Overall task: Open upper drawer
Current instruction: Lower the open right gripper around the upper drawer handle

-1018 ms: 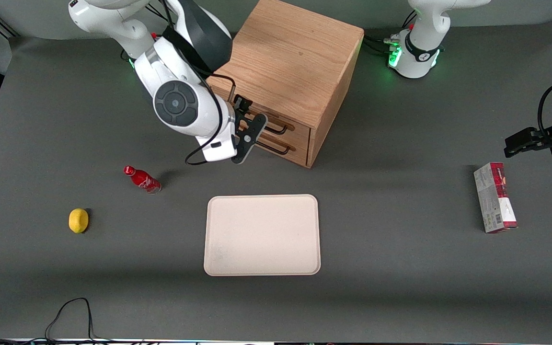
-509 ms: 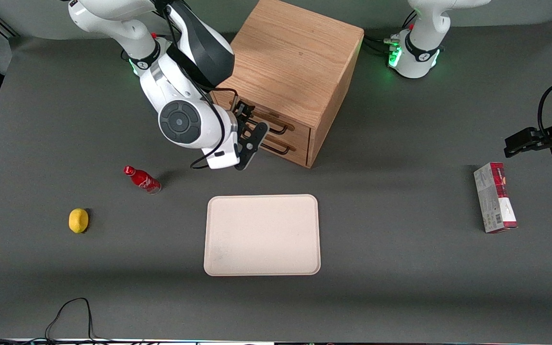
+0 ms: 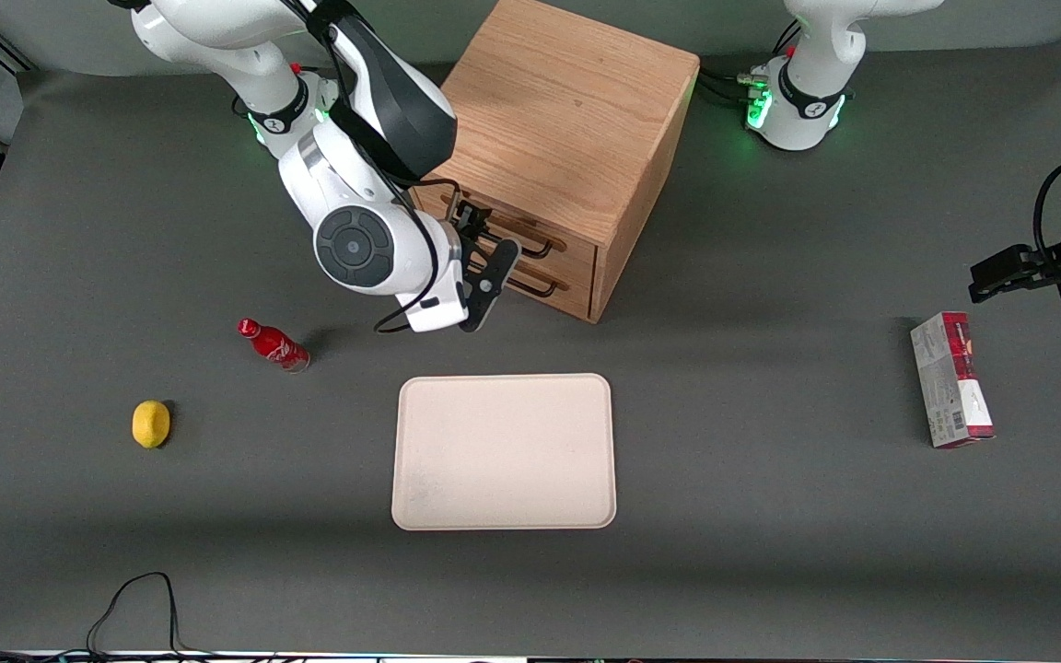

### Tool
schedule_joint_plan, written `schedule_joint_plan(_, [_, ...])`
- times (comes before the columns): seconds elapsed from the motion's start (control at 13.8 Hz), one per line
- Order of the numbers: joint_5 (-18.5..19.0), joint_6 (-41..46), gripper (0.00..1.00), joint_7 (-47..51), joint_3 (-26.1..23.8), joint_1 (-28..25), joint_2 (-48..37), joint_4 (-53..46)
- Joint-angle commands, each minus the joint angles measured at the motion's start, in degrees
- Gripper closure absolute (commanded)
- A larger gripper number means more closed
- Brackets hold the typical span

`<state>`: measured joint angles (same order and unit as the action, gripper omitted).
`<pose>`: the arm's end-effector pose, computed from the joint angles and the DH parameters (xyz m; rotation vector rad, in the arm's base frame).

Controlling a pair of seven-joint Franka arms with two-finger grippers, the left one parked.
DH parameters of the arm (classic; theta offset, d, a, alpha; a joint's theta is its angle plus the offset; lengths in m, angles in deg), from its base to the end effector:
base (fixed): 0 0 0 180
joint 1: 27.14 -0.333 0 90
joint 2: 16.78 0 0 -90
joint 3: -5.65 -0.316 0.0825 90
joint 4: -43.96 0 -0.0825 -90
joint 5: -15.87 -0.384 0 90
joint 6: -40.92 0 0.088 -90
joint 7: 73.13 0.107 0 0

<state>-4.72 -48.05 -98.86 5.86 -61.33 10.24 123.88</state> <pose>0.5267 0.4015 0.4217 -2.4372 -1.3179 0.4729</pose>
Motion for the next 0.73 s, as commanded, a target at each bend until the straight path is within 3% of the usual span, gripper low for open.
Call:
schedule_joint_plan(0.0, [-1.64, -0.15, 0.0, -1.6, -0.13, -0.44, 1.64, -1.61])
schedule_joint_plan(0.65, [-1.47, -2.25, 0.0, -1.69, -0.31, -1.5, 1.99, -0.2])
